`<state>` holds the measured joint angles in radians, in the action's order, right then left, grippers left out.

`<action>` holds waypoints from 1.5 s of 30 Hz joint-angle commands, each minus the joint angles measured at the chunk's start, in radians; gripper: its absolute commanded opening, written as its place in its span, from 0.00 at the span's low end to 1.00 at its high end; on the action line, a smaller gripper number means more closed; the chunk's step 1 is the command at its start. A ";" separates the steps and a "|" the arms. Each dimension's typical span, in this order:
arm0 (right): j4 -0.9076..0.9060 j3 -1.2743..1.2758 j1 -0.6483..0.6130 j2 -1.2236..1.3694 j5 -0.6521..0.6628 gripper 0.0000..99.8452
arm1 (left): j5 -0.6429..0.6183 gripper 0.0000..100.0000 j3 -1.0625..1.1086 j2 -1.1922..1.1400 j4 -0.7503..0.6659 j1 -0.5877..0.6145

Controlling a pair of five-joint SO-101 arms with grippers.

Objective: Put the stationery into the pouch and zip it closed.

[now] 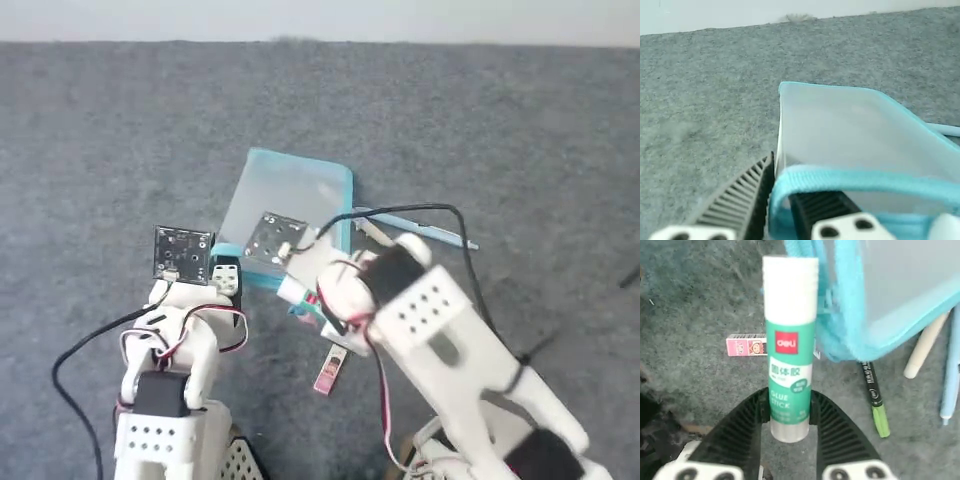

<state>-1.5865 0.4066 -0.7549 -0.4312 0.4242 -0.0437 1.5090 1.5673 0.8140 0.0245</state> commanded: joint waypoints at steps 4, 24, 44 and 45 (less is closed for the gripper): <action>-0.056 -0.229 -0.002 0.122 -0.041 0.01 | -0.003 0.01 -0.005 0.005 -0.031 -0.035; -0.200 -0.721 0.117 0.490 -0.163 0.08 | 0.087 0.01 0.019 0.006 -0.003 -0.247; -0.206 -0.651 0.294 0.116 -0.006 0.29 | 0.080 0.01 0.013 0.014 -0.008 -0.061; -0.205 -0.594 0.334 0.091 0.026 0.29 | 0.080 0.01 0.013 0.014 -0.009 -0.043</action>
<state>-1.7584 -0.2670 -0.5171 -0.2225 0.3736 0.0391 1.5459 1.5673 0.8140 -0.0644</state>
